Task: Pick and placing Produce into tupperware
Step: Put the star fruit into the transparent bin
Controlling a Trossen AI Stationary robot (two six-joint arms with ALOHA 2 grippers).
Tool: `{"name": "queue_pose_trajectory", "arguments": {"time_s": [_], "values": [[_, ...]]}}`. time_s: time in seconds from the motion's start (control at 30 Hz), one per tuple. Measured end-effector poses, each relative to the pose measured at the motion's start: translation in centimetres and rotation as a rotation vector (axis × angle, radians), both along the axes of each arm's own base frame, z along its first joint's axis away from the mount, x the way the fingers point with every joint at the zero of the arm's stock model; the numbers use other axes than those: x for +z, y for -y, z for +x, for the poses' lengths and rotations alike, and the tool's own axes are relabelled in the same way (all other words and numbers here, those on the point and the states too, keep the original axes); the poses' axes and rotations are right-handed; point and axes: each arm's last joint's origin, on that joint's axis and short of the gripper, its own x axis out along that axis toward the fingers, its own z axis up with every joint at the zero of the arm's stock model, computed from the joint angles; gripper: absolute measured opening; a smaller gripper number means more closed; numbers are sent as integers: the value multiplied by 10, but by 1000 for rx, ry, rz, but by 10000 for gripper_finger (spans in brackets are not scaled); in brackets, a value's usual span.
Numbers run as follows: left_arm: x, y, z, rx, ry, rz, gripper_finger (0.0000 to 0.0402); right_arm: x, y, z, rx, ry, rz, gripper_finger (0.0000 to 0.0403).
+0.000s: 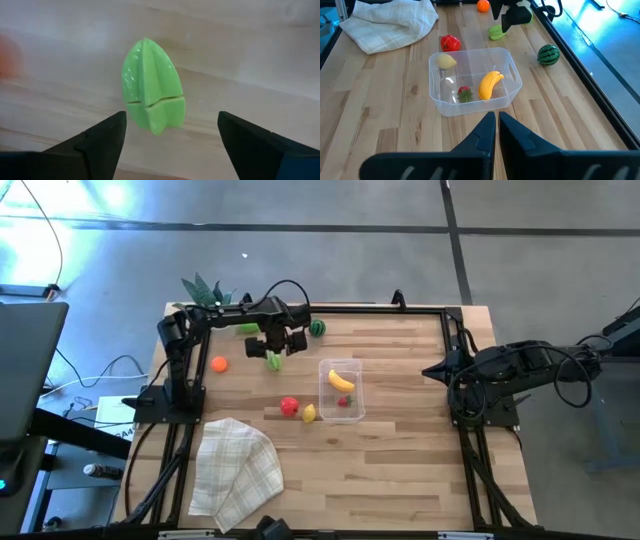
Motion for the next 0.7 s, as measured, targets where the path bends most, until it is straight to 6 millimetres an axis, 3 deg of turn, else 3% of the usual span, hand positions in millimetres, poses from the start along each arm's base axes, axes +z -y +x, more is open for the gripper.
{"name": "queue_pose_trajectory", "arguments": {"time_s": [0.37,0.7], "values": [[-32,-1,-17,32,24,-108,311,0,0,0,0,0,0,11],[-38,-7,-17,35,68,-57,310,0,0,0,0,0,0,11]]}}
